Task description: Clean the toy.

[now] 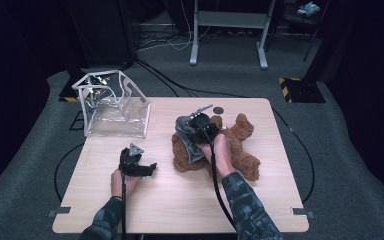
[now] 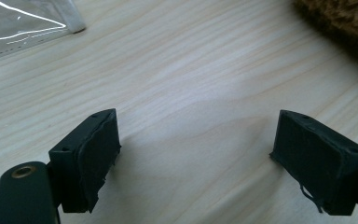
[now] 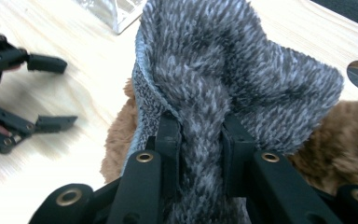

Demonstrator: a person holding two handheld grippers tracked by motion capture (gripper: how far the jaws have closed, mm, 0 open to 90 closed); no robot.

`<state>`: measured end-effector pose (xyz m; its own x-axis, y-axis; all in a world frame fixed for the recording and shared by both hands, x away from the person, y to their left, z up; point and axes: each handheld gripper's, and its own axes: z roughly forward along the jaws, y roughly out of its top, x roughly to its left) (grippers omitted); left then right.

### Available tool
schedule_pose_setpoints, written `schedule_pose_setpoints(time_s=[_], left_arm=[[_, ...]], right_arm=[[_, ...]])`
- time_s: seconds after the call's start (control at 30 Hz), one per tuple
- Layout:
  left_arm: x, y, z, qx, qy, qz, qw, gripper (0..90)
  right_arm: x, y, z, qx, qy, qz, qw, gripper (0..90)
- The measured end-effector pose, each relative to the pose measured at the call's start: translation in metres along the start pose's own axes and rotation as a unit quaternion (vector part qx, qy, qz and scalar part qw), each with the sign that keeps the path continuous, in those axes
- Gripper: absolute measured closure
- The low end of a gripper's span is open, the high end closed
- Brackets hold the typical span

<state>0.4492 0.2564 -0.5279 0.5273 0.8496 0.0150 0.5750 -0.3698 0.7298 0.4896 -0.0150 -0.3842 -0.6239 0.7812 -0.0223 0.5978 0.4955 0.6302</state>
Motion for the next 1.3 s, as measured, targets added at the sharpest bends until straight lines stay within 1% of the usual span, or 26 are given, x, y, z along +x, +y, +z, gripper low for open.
schedule_pose_setpoints(time_s=[0.03, 0.13, 0.17, 0.27, 0.33, 0.37, 0.4, 0.43, 0.47, 0.5, 0.6, 0.67, 0.7, 0.73, 0.83, 0.87, 0.93, 1.03, 1.07, 1.13, 1.17, 1.2, 1.23, 1.27, 1.3], left_arm=[[0.002, -0.001, -0.001, 0.003, -0.001, 0.004, 1.0000, 14.1], [0.002, -0.001, -0.001, 0.000, 0.000, 0.000, 1.0000, 14.1], [0.002, -0.001, -0.001, 0.002, 0.001, 0.002, 1.0000, 14.1], [0.003, -0.001, -0.001, 0.002, 0.001, 0.002, 1.0000, 14.2], [0.003, -0.001, -0.001, 0.002, 0.002, 0.001, 1.0000, 14.2], [0.003, -0.001, -0.001, 0.002, 0.002, 0.001, 1.0000, 14.3], [0.002, -0.001, -0.001, 0.000, 0.003, -0.001, 1.0000, 14.3], [0.002, -0.001, -0.001, 0.000, 0.003, -0.001, 1.0000, 14.3], [0.002, -0.001, -0.001, 0.000, 0.003, -0.003, 1.0000, 14.4], [0.002, -0.001, -0.001, 0.000, 0.003, -0.002, 1.0000, 14.3], [0.002, -0.001, -0.001, 0.000, 0.003, 0.000, 1.0000, 14.4], [0.002, -0.001, -0.001, 0.000, 0.003, 0.000, 1.0000, 14.4], [0.002, -0.001, -0.001, 0.000, 0.003, 0.000, 1.0000, 14.4], [0.002, -0.001, -0.001, 0.001, 0.003, -0.001, 1.0000, 14.4], [0.002, -0.001, -0.001, -0.002, 0.005, 0.000, 1.0000, 14.5], [0.002, -0.001, -0.001, -0.002, 0.005, 0.000, 1.0000, 14.5], [0.002, -0.001, -0.001, 0.001, 0.003, 0.002, 1.0000, 14.5], [0.002, -0.001, -0.001, -0.001, 0.005, 0.000, 1.0000, 14.5], [0.002, -0.001, -0.001, -0.001, 0.005, 0.000, 1.0000, 14.5], [0.002, -0.001, -0.001, -0.001, 0.005, 0.000, 1.0000, 14.6], [0.002, -0.001, -0.001, -0.001, 0.005, 0.000, 1.0000, 14.6], [0.002, -0.001, -0.001, -0.001, 0.004, -0.001, 1.0000, 14.6], [0.001, -0.002, 0.000, -0.006, 0.005, -0.006, 1.0000, 14.6], [0.001, -0.002, 0.000, -0.006, 0.005, -0.006, 1.0000, 14.6], [0.002, -0.001, -0.001, -0.002, 0.005, -0.001, 1.0000, 14.6]], right_arm=[[0.002, 0.000, 0.001, 0.002, -0.001, -0.004, 1.0000, 72.7], [0.006, 0.002, 0.003, 0.006, -0.002, -0.017, 0.9998, 72.6], [0.008, 0.003, 0.004, 0.002, -0.002, -0.020, 0.9998, 72.6], [0.015, 0.002, 0.003, 0.000, 0.005, -0.031, 0.9995, 72.5], [0.022, -0.001, 0.001, -0.004, 0.015, -0.044, 0.9989, 72.5], [0.025, -0.002, 0.000, -0.004, 0.016, -0.043, 0.9989, 72.5], [0.028, -0.003, -0.002, -0.001, 0.018, -0.054, 0.9984, 72.4], [0.031, -0.006, -0.002, -0.007, 0.020, -0.058, 0.9981, 72.4], [0.034, -0.007, -0.003, -0.002, 0.021, -0.055, 0.9982, 72.2], [0.037, -0.011, -0.003, -0.004, 0.023, -0.058, 0.9980, 72.1], [0.040, -0.020, -0.004, -0.003, 0.030, -0.066, 0.9974, 72.0], [0.042, -0.027, -0.003, -0.006, 0.039, -0.070, 0.9968, 71.9], [0.043, -0.030, -0.002, -0.006, 0.042, -0.076, 0.9962, 71.9], [0.044, -0.033, -0.002, -0.008, 0.043, -0.072, 0.9964, 71.9], [0.047, -0.044, -0.001, -0.009, 0.051, -0.076, 0.9958, 72.0], [0.048, -0.047, -0.001, -0.016, 0.053, -0.077, 0.9956, 72.1], [0.049, -0.052, -0.001, -0.021, 0.060, -0.078, 0.9949, 72.2], [0.052, -0.056, -0.002, -0.020, 0.072, -0.079, 0.9941, 72.3], [0.053, -0.058, -0.002, -0.015, 0.074, -0.082, 0.9938, 72.4], [0.054, -0.062, 0.005, -0.005, 0.075, -0.080, 0.9940, 72.7], [0.054, -0.062, 0.005, -0.005, 0.075, -0.080, 0.9940, 72.7], [0.054, -0.065, 0.008, -0.001, 0.079, -0.079, 0.9937, 73.0], [0.054, -0.070, 0.015, 0.003, 0.087, -0.072, 0.9936, 73.1], [0.056, -0.072, 0.018, 0.011, 0.090, -0.069, 0.9935, 73.1], [0.057, -0.074, 0.021, 0.016, 0.093, -0.073, 0.9929, 73.2]])
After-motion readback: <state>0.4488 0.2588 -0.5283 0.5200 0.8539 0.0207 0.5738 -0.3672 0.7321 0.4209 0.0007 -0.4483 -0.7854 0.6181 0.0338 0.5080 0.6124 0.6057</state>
